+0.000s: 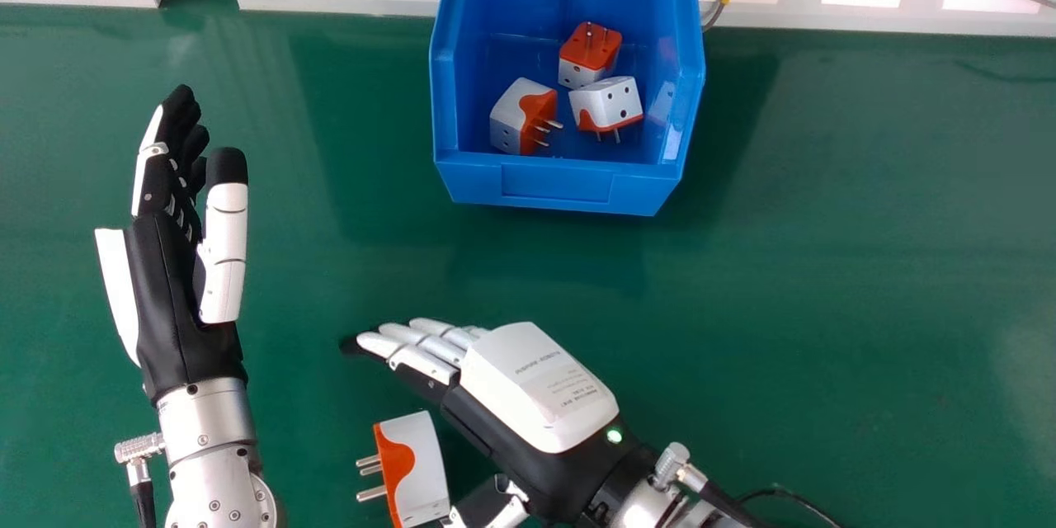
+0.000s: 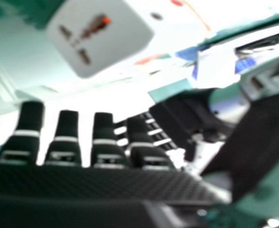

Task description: Pick all objects and put in blue box

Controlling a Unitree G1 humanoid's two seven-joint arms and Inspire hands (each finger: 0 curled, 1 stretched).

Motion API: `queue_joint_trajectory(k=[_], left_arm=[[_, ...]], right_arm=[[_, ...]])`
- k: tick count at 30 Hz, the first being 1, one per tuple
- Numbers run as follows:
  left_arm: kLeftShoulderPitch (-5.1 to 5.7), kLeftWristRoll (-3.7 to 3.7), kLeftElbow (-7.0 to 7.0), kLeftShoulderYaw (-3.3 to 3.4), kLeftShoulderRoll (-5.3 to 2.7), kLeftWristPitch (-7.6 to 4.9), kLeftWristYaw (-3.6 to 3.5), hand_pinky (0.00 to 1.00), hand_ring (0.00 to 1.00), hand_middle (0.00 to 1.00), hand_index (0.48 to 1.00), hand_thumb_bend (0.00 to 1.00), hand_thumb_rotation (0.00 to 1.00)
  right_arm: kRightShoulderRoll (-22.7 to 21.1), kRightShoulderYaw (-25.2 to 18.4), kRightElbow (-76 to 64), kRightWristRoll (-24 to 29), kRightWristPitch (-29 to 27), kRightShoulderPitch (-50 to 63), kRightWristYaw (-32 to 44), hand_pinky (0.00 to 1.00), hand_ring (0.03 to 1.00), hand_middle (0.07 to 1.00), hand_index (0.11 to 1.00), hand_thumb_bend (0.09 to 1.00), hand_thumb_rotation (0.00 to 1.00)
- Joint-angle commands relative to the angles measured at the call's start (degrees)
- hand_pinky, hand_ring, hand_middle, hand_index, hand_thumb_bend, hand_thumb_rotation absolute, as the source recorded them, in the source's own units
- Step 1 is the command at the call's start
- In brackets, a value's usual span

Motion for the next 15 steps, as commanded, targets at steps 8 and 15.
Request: queue_joint_trajectory(k=[8,15], left_arm=[[0.29,0.54,-1.22,-0.19,0.24,-0.57,0.05,0.90,0.90,0.91,0.871,0.71,0.86],[-0.07,0.93,-1.55,-0.31,-0.07,-0.21,0.71,0.90,0.90,0.91,0.871,0.71,0.86]], right_arm=[[0.1,0.2,-1.9,-0.2,1.2,0.2,0.8,0.96,0.991,0.991,0.990,0.993,0.56],[0.5,0.6,0.3,0.1,2.8,-0.8,3.8,0.97,0.997,0.997,0.996,0.998,0.55]])
